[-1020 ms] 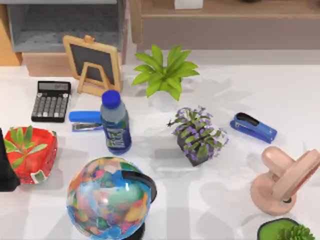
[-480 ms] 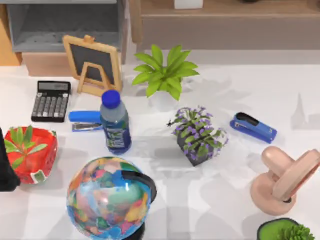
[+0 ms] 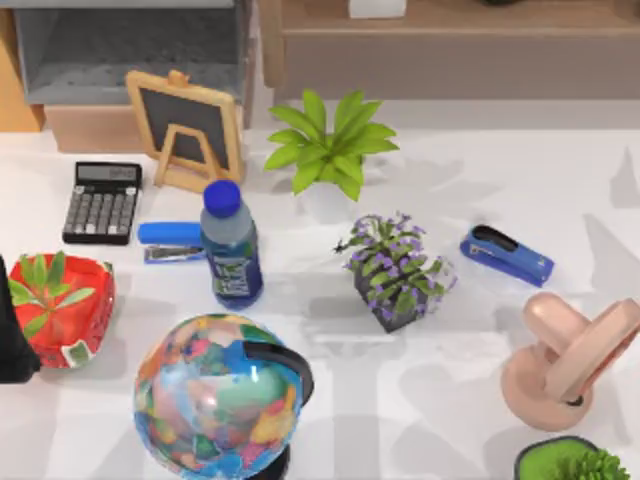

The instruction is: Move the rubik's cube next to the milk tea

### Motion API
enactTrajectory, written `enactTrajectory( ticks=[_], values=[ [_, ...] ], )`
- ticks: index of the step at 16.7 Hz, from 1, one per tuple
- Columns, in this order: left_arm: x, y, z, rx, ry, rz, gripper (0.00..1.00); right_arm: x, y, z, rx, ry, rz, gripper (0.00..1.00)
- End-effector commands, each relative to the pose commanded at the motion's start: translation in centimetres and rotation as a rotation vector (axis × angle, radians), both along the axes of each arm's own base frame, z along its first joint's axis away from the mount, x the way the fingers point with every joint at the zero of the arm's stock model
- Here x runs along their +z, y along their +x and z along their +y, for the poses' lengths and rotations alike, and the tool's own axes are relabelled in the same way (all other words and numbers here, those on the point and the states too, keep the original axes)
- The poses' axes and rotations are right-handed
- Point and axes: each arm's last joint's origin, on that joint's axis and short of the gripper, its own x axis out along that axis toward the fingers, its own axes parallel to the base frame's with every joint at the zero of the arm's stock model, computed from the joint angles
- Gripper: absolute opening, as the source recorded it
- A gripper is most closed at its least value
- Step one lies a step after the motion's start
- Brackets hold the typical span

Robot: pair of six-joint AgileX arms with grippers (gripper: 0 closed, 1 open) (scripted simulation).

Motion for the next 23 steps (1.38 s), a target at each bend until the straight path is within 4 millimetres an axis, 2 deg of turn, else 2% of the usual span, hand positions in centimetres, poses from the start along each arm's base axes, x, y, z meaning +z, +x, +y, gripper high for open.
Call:
enactTrajectory(
  ticks=[2,5,7,11,18,20,23],
  values=[
    [0.0,0.0,0.0,0.0,0.0,0.0,1.0,-1.2,1.7,-1.2,0.0,0.007,0.017,1.0],
    [0.0,0.0,0.0,0.0,0.0,0.0,1.0,-1.2,4.2,-3.1,-0.005,-0.015,-0.046,1.0],
    [0.0,0.0,0.0,0.0,0.0,0.0,1.0,-2.2,5.7,-4.5,-0.01,-0.021,-0.055,1.0],
    [0.0,0.0,0.0,0.0,0.0,0.0,1.0,-4.0,7.9,-6.8,-0.019,-0.032,-0.067,1.0],
    [0.0,0.0,0.0,0.0,0.0,0.0,1.0,-4.2,8.2,-7.0,-0.017,-0.033,-0.068,1.0],
    [0.0,0.0,0.0,0.0,0.0,0.0,1.0,-4.0,9.0,-7.0,-0.019,-0.035,-0.072,1.0],
    [0.0,0.0,0.0,0.0,0.0,0.0,1.0,-3.9,11.3,-7.1,-0.019,-0.035,-0.073,1.0]
  ],
)
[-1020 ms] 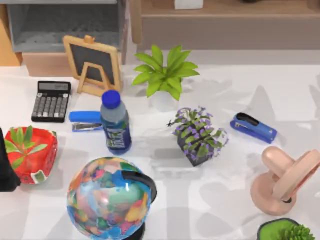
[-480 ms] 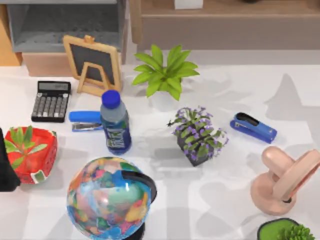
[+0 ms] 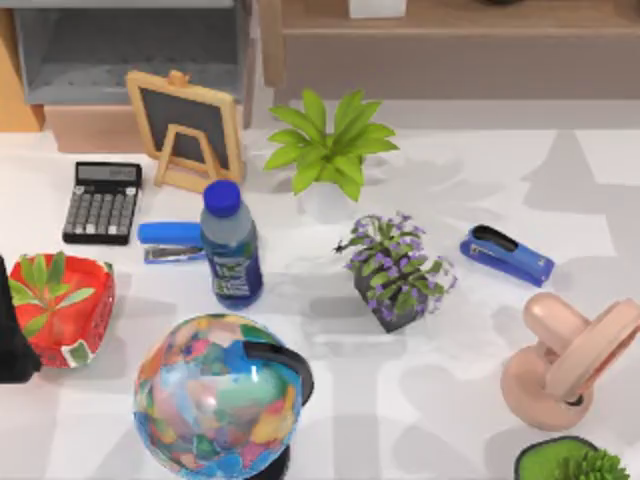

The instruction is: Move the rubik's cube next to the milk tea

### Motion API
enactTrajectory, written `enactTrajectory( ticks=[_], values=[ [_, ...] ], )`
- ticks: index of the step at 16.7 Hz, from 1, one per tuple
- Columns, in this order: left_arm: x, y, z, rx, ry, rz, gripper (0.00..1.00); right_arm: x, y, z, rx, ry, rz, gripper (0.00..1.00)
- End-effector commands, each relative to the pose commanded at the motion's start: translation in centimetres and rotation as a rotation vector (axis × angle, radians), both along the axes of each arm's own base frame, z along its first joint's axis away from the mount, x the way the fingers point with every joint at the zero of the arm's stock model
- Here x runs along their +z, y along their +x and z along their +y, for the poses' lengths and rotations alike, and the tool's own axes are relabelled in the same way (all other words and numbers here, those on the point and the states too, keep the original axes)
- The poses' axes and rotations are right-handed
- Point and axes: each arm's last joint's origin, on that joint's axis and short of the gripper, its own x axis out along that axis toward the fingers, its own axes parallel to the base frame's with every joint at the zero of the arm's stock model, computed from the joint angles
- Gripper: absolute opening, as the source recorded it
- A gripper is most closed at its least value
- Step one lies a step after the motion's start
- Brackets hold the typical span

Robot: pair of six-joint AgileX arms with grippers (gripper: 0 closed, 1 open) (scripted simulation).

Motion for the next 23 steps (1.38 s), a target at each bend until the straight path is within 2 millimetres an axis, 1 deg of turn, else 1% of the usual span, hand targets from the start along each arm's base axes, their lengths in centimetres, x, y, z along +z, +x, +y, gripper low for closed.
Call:
enactTrajectory(
  ticks=[2,4,8,21,22,23],
  values=[
    [0.0,0.0,0.0,0.0,0.0,0.0,1.0,-0.1,1.6,-0.1,0.0,0.0,-0.001,1.0],
    [0.0,0.0,0.0,0.0,0.0,0.0,1.0,-0.3,2.7,-0.1,-0.001,0.001,0.001,1.0],
    [0.0,0.0,0.0,0.0,0.0,0.0,1.0,-0.3,2.8,-0.2,-0.001,0.001,0.003,1.0],
    [0.0,0.0,0.0,0.0,0.0,0.0,1.0,-0.3,2.8,-0.2,-0.001,0.001,0.003,0.02],
    [0.0,0.0,0.0,0.0,0.0,0.0,1.0,-0.3,2.8,-0.2,-0.001,0.001,0.003,0.0],
    [0.0,0.0,0.0,0.0,0.0,0.0,1.0,-0.3,2.8,-0.2,-0.001,0.001,0.003,0.0]
  ],
)
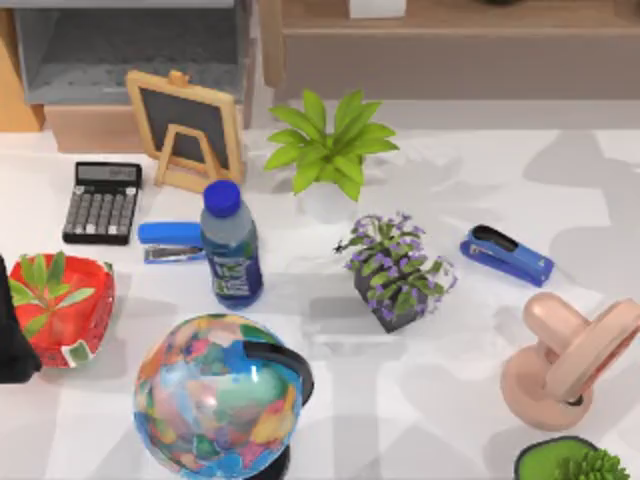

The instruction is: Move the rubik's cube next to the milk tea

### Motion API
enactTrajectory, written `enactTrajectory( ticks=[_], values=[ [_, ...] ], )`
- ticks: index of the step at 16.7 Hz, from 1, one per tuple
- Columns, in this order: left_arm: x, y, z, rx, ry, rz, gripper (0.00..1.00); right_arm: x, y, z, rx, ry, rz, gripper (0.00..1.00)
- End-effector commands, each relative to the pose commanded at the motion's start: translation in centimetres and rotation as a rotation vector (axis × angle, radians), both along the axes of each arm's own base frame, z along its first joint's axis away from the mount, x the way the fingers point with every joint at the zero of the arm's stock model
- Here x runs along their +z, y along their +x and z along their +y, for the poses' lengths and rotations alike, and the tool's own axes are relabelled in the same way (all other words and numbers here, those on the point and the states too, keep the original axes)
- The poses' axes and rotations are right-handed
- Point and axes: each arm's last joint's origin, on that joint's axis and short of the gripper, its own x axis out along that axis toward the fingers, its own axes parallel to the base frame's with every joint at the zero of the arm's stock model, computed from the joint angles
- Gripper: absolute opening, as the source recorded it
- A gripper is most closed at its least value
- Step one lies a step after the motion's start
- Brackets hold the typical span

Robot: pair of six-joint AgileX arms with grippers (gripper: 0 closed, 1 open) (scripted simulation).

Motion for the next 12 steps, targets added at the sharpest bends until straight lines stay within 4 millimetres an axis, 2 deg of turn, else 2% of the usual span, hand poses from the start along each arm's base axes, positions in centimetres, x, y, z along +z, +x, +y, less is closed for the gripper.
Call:
enactTrajectory(
  ticks=[8,12],
  values=[
    [0.0,0.0,0.0,0.0,0.0,0.0,1.0,0.2,-0.1,-0.1,-0.002,0.001,-0.001,0.0],
    [0.0,0.0,0.0,0.0,0.0,0.0,1.0,1.1,-0.1,-0.1,-0.003,0.001,-0.002,0.0]
  ],
)
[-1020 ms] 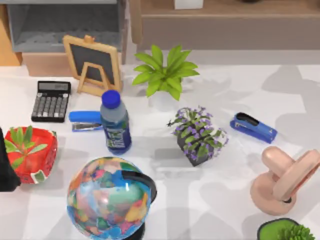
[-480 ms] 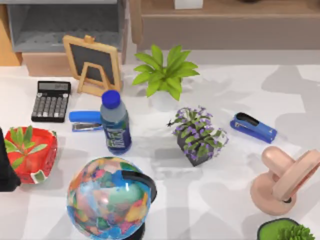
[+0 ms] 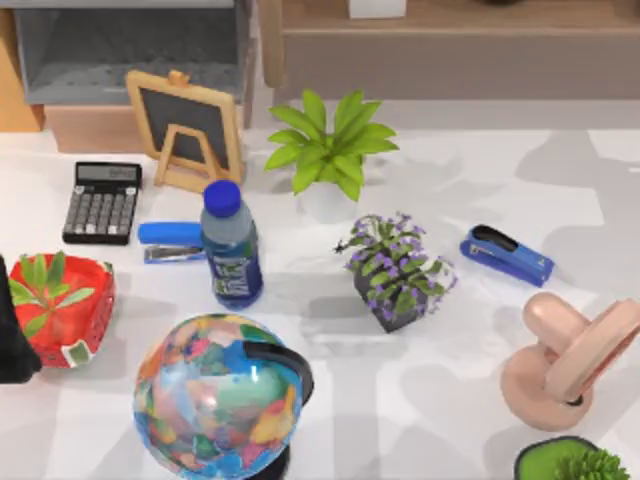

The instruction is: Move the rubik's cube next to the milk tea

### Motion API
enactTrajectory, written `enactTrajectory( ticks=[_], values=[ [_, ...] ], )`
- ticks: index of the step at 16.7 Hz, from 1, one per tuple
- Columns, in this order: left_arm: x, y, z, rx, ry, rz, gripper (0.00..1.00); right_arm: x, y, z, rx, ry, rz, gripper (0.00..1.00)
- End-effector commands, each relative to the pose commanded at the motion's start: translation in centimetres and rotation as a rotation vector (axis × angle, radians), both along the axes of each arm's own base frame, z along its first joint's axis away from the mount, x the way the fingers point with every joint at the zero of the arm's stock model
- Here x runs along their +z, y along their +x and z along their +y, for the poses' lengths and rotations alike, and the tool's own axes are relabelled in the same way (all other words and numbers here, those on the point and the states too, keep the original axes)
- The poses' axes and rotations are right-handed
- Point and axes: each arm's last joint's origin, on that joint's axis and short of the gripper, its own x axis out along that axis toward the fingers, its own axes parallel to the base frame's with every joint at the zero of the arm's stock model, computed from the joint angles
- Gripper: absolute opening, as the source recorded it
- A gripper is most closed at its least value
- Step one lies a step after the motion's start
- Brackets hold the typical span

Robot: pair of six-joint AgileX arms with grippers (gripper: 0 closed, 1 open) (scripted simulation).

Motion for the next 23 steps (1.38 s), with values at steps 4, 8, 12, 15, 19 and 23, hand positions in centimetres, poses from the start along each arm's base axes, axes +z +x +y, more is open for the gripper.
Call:
enactTrajectory(
  ticks=[4,8,12,15,19,23],
  values=[
    [0.0,0.0,0.0,0.0,0.0,0.0,1.0,-0.2,0.0,0.0,0.001,0.003,0.004,0.0],
    [0.0,0.0,0.0,0.0,0.0,0.0,1.0,0.5,0.1,-0.1,0.019,-0.041,0.009,0.0],
    [0.0,0.0,0.0,0.0,0.0,0.0,1.0,2.1,0.2,-0.3,0.06,-0.134,0.03,0.0],
    [0.0,0.0,0.0,0.0,0.0,0.0,1.0,3.9,-0.1,-0.8,0.081,-0.203,0.062,0.0],
    [0.0,0.0,0.0,0.0,0.0,0.0,1.0,7.0,-0.9,-1.4,0.089,-0.256,0.146,0.0],
    [0.0,0.0,0.0,0.0,0.0,0.0,1.0,9.7,-1.7,-1.4,0.078,-0.239,0.299,0.0]
  ],
)
